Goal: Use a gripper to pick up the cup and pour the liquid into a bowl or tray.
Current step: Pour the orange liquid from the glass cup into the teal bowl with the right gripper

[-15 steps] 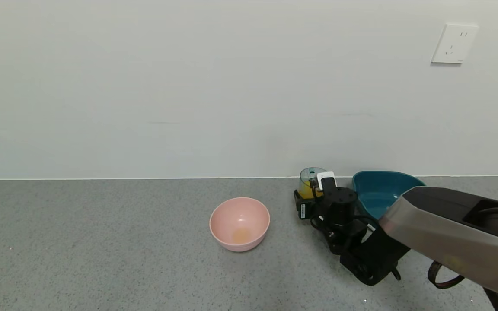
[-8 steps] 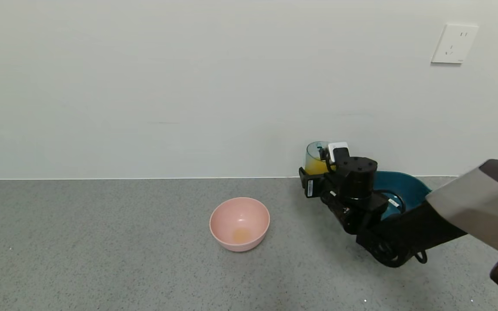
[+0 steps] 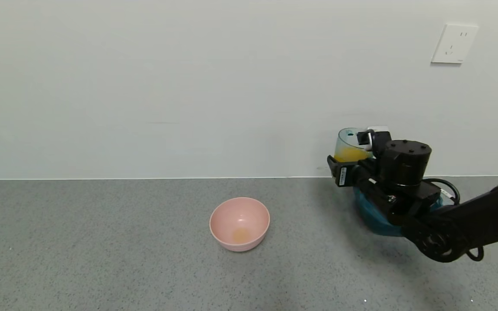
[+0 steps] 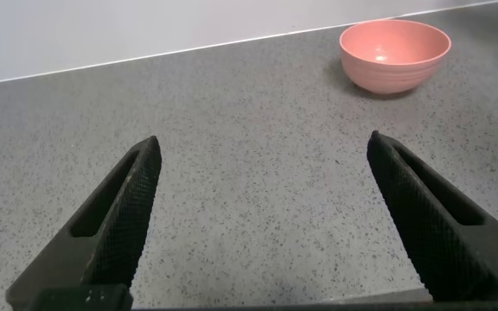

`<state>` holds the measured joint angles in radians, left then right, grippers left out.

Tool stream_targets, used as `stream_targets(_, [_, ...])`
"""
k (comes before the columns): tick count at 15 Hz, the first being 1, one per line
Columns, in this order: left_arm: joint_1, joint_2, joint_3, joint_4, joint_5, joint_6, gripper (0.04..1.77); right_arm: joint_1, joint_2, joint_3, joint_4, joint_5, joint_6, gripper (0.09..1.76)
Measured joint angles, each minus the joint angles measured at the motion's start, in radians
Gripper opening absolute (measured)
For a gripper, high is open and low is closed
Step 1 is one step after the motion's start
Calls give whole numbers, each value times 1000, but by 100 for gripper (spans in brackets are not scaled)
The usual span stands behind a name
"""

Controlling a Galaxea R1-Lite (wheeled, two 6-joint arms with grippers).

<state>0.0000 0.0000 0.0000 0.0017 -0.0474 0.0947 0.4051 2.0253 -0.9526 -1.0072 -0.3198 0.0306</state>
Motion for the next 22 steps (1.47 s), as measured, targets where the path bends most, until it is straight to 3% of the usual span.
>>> stream_targets(12, [0,0,0,0,0,0,172,-322,-98,149,-13,179,-33,137])
stream_targets(22, [0,0,0,0,0,0,172,-510,-79,156,-10,290,-158,137])
